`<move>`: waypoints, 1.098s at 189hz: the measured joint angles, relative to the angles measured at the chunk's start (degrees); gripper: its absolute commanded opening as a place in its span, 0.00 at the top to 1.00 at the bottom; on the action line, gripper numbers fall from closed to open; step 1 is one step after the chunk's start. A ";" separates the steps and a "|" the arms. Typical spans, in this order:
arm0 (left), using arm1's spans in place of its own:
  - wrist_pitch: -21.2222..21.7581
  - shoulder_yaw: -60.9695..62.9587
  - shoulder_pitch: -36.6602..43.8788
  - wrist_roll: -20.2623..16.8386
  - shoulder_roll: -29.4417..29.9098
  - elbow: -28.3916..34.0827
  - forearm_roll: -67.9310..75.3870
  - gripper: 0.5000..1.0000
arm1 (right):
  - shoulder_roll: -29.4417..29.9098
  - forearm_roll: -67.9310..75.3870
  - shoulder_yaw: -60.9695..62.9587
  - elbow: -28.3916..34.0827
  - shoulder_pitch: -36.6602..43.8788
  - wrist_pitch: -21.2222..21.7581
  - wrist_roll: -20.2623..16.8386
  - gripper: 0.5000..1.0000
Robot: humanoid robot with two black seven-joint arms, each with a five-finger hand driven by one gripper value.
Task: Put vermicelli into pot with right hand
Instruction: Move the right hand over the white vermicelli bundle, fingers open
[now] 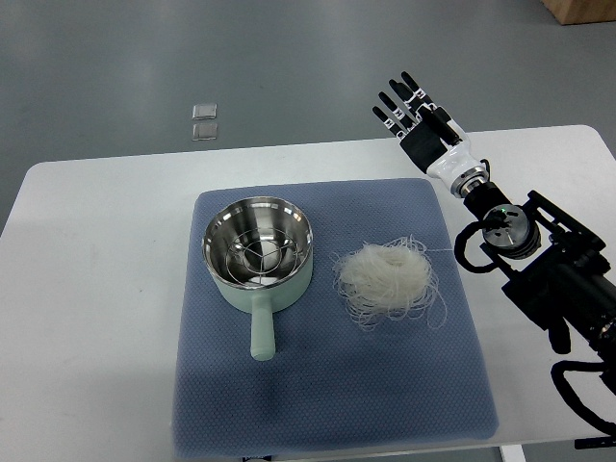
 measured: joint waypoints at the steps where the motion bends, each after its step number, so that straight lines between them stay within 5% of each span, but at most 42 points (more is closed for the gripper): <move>1: 0.00 -0.01 0.00 0.00 0.00 0.00 0.00 0.00 | 0.00 0.00 0.00 0.00 0.00 -0.01 0.00 0.14; 88: 0.00 -0.14 0.00 0.03 0.00 0.09 -0.06 0.00 | -0.62 -4.34 -6.54 0.00 0.19 -0.39 0.05 0.14; 142: 0.00 0.00 0.01 0.03 0.00 -0.10 -0.02 0.00 | -10.05 -21.41 -13.78 7.22 3.65 1.32 -1.47 0.14; 172: -0.06 0.01 -0.08 0.03 0.00 -0.76 0.11 0.00 | -19.82 -33.40 -26.24 15.57 11.35 4.09 -3.20 0.14; 208: -0.09 0.01 -0.09 -0.04 0.00 -1.10 0.19 0.00 | -27.06 -40.77 -53.89 20.72 29.51 5.84 -3.69 0.14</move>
